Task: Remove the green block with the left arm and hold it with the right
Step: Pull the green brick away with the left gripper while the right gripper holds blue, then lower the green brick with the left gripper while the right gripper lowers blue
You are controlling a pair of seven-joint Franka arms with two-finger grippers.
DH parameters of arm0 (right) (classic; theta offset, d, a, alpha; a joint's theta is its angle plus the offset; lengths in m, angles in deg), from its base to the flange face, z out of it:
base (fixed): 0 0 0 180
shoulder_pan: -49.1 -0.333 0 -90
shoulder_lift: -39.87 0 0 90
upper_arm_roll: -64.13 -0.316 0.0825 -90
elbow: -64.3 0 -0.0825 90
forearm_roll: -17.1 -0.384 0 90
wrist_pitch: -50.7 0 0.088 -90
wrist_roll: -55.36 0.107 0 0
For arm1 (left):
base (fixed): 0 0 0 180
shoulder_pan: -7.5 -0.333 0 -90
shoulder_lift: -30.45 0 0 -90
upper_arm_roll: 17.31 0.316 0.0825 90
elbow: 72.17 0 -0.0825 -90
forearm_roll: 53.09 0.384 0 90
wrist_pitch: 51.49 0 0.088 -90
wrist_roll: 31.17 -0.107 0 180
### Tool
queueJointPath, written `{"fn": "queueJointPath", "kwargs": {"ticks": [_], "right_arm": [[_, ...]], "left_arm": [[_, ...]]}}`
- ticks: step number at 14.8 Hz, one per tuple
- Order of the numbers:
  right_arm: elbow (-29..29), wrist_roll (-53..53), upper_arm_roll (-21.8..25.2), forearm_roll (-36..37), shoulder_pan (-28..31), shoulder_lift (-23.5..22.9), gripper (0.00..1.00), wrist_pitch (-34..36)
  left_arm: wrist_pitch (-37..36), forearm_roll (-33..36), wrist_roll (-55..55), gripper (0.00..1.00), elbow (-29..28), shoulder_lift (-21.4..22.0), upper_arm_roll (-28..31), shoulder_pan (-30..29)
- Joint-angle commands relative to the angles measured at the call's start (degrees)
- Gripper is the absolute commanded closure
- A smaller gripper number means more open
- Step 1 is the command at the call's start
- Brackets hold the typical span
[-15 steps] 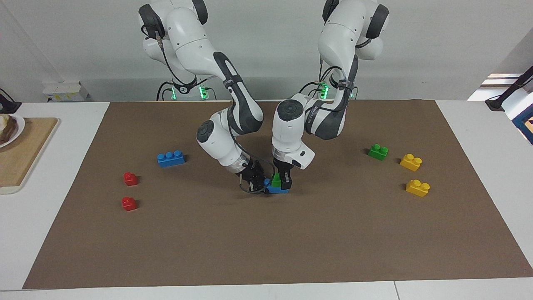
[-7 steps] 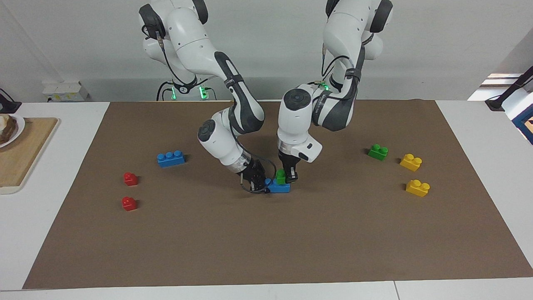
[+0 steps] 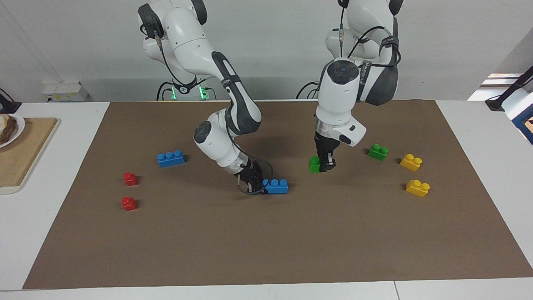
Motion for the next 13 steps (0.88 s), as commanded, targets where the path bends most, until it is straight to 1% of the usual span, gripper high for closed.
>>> {"fn": "queueJointPath", "kwargs": {"ticks": [1,2,4,6,7,9,13], "right_arm": [[5.0,-1.7,-0.5,5.2,6.9,0.4,1.0,9.0],[7.0,-1.9,-0.5,6.9,8.7,0.4,1.0,12.3],[9.7,-2.6,-0.5,8.2,12.3,0.3,1.0,17.1],[10.0,-6.2,-0.6,8.9,16.4,0.3,1.0,20.8],[9.5,-10.5,-0.7,8.9,19.6,0.3,1.0,22.7],[8.3,-16.8,-0.5,8.9,23.2,0.6,1.0,26.4],[5.9,-22.0,-0.4,9.6,28.6,1.5,1.0,26.9]], "left_arm": [[0.4,-2.0,-13.0,1.0,-3.9,1.7,-0.4,-6.0],[1.0,-2.9,-18.7,1.0,-5.9,2.6,-0.4,-8.2],[3.8,-3.0,-27.2,1.0,-11.7,4.8,-0.4,-11.5],[8.5,-3.0,-31.2,1.0,-16.4,6.1,-0.3,-14.0],[9.9,-3.0,-34.0,1.0,-17.6,6.2,-0.3,-15.3],[9.8,-3.0,-40.8,1.0,-18.3,6.2,-0.3,-17.4],[11.6,-3.0,-50.8,1.0,-21.4,5.9,-0.3,-20.7]]}}
